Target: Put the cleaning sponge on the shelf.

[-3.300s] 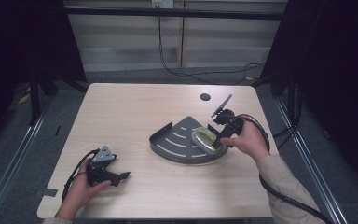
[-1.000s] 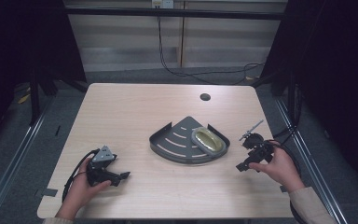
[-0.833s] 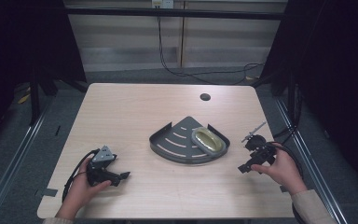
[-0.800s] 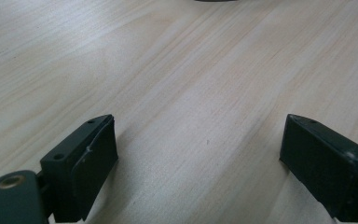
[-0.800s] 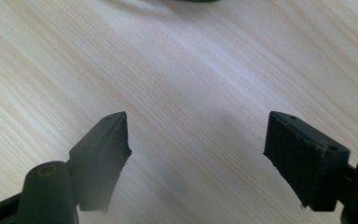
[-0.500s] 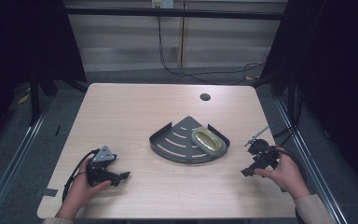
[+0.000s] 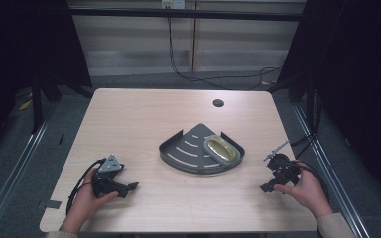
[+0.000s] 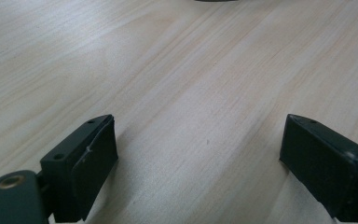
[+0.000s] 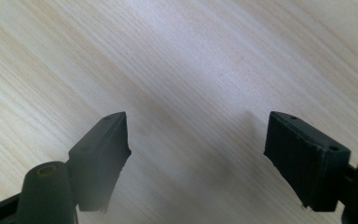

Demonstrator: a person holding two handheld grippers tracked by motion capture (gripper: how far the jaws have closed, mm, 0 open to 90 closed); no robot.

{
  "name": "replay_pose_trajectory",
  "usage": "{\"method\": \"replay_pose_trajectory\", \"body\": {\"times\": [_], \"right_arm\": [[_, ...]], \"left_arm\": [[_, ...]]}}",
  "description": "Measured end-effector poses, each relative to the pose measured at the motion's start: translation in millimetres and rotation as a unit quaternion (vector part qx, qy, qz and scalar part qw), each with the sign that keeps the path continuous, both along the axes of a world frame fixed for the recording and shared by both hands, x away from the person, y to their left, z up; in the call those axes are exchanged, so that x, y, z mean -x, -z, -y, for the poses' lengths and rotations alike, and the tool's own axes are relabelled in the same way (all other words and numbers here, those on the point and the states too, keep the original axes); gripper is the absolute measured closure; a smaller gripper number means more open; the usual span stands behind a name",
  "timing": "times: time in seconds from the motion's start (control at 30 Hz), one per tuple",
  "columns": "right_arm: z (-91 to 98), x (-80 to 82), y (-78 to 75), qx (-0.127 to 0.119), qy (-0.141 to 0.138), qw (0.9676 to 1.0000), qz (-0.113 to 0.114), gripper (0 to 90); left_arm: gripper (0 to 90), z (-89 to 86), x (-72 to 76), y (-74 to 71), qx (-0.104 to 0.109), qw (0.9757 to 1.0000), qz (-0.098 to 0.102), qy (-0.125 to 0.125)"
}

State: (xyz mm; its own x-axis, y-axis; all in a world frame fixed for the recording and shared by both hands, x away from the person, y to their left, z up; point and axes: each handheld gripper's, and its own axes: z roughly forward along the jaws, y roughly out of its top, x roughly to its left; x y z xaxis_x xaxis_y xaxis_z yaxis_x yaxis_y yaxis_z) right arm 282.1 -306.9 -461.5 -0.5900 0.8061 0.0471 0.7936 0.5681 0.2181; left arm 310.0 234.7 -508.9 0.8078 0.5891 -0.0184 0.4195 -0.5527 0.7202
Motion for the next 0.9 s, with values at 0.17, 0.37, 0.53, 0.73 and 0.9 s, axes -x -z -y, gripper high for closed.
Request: {"method": "replay_pose_trajectory", "body": {"times": [0.17, 0.37, 0.53, 0.73, 0.9], "right_arm": [[1.7, 2.0, 3.2, 0.007, -0.004, 1.0000, 0.004, 20.4], [2.9, 4.0, 8.5, 0.010, -0.008, 0.9999, 0.005, 20.1], [2.3, 5.3, 14.2, 0.015, -0.008, 0.9999, 0.002, 17.4], [4.2, 5.8, 15.4, 0.011, -0.007, 0.9999, 0.010, 15.2], [7.0, 7.4, 16.9, 0.003, -0.004, 0.9998, 0.018, 12.9]], "left_arm": [[10.3, 0.0, 0.0, 0.0, 0.000, 1.0000, 0.000, 0.000], [10.3, 0.0, 0.1, 0.0, 0.000, 1.0000, 0.000, 0.000], [10.3, 0.0, 0.1, 0.0, 0.000, 1.0000, 0.000, 0.000], [10.3, 0.0, 0.1, 0.0, 0.000, 1.0000, 0.000, 0.000], [10.3, 0.0, 0.1, -0.1, 0.000, 1.0000, 0.000, 0.000]]}}
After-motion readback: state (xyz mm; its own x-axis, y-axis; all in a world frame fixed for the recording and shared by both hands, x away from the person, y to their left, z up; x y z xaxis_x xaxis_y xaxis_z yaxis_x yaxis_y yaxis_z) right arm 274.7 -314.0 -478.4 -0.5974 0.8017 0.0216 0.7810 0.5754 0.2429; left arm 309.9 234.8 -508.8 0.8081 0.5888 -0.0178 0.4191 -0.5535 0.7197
